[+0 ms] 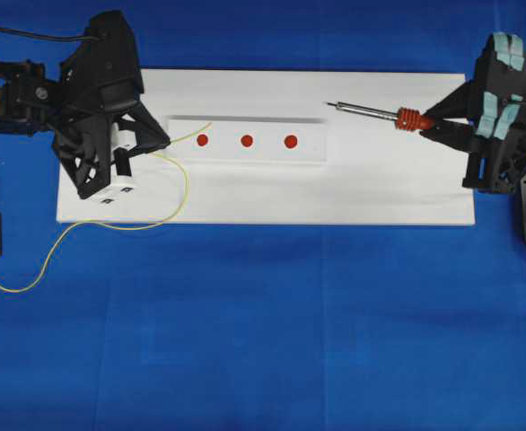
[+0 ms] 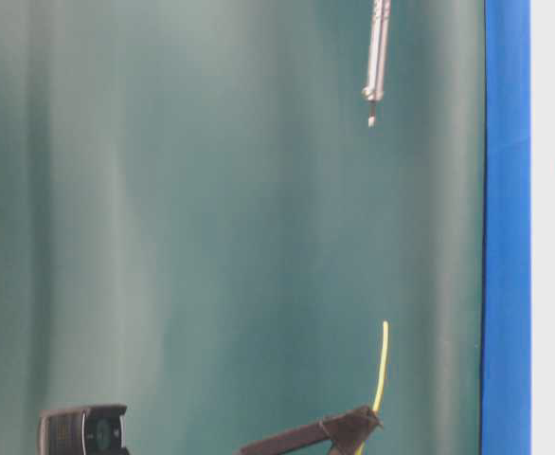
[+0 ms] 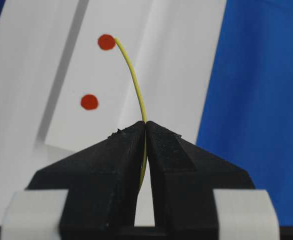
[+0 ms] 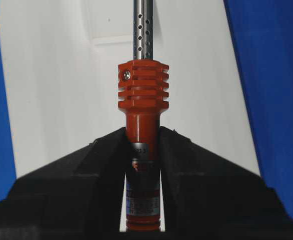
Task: Touch the tip of the soldering iron to the tip of the solder at the mark.
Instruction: 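Withdraw both tools from the strip toward the table edges, then lower the solder and iron onto the blue table and open both grippers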
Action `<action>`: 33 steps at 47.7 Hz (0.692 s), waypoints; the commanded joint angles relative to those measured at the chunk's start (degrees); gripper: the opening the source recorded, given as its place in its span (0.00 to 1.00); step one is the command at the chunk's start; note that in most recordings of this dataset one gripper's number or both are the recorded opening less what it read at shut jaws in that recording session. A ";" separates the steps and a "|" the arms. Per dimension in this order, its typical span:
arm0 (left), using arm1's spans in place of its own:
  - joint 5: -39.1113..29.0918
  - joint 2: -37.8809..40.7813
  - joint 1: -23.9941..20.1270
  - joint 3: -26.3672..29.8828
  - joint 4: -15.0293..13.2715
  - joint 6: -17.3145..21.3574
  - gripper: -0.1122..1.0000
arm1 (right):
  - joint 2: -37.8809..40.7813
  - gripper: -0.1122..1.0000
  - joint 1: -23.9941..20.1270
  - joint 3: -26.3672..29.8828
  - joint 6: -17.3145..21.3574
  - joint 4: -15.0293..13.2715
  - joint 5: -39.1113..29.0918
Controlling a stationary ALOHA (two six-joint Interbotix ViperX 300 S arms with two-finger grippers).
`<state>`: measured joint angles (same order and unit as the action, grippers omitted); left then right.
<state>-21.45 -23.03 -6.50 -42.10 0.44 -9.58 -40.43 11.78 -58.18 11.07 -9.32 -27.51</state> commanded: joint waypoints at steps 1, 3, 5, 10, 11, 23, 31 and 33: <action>1.23 -1.58 0.62 0.00 0.18 -0.79 0.11 | -0.09 0.15 -0.09 0.79 0.35 0.44 0.62; 1.41 -1.85 1.14 -0.35 0.09 -1.32 0.11 | -0.09 0.15 -0.53 0.88 0.70 0.70 0.79; 1.58 -2.11 1.85 -0.62 0.09 -1.85 0.11 | -0.26 0.15 -1.23 0.97 0.97 1.05 0.88; 2.02 -2.72 4.31 -1.23 0.09 -3.87 0.11 | -1.05 0.15 -4.22 1.14 1.85 2.02 0.97; 2.11 -2.72 4.92 -1.23 0.09 -4.31 0.11 | -1.41 0.15 -5.54 1.14 2.11 2.20 1.05; 4.22 -3.16 14.50 -2.29 0.09 -10.99 0.11 | -2.64 0.15 -18.54 0.97 7.56 2.55 3.60; 7.21 -1.41 21.09 -2.55 0.09 -14.85 0.11 | 1.05 0.15 -26.46 1.05 10.28 2.37 7.21; 8.26 -0.53 22.50 -2.72 0.09 -15.47 0.11 | 2.55 0.15 -27.95 1.14 10.81 2.37 8.35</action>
<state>-15.21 -24.26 13.71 -45.18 0.44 -24.43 -39.90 -13.80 -58.18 21.27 -6.77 -21.36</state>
